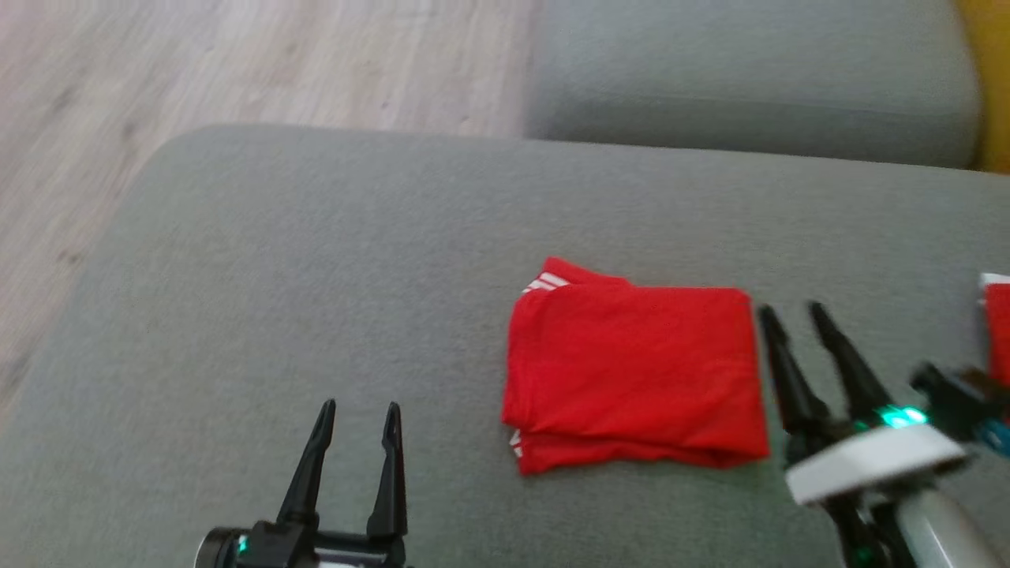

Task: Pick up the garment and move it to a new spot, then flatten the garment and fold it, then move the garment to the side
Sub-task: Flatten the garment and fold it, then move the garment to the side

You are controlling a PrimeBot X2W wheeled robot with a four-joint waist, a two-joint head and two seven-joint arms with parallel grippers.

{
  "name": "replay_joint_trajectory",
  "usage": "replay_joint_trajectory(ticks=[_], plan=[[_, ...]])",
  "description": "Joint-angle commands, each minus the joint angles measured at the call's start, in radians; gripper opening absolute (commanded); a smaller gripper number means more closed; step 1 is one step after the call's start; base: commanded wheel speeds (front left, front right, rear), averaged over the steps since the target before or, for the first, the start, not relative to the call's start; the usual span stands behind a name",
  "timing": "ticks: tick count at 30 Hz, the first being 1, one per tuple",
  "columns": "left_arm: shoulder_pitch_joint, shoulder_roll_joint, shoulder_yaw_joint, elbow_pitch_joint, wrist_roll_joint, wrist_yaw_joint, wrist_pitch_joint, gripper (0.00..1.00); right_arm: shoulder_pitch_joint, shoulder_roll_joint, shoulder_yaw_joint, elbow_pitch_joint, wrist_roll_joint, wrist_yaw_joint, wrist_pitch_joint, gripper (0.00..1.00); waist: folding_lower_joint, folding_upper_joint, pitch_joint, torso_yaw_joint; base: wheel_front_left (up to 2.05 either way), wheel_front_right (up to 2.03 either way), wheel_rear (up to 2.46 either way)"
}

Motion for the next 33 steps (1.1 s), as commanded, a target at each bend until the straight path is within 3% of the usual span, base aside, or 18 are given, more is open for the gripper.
replay_joint_trajectory(ticks=[1,7,15,33], plan=[[-0.013,-0.009,0.041,-0.035,0.003,0.005,-0.010,1.00,0.013,-0.042,-0.005,-0.030,-0.069,-0.001,-0.088,1.00,0.0001,0.0000,-0.041,-0.049,0.00,0.00,0.00],[0.024,-0.009,0.067,-0.026,0.014,0.003,-0.010,1.00,0.118,-0.073,-0.044,0.013,-0.238,-0.001,-0.178,1.00,0.0001,0.0000,-0.073,-0.084,0.00,0.00,0.00],[0.078,-0.009,0.101,-0.006,0.031,0.000,-0.010,1.00,0.258,0.030,-0.167,-0.047,-0.380,-0.001,-0.186,1.00,0.0001,0.0000,-0.102,-0.116,0.00,0.00,0.00],[0.081,-0.009,0.115,0.030,0.025,-0.005,-0.010,1.00,0.282,0.051,-0.158,-0.037,-0.411,-0.001,-0.186,1.00,0.0001,0.0000,-0.124,-0.138,0.00,0.00,0.00]])
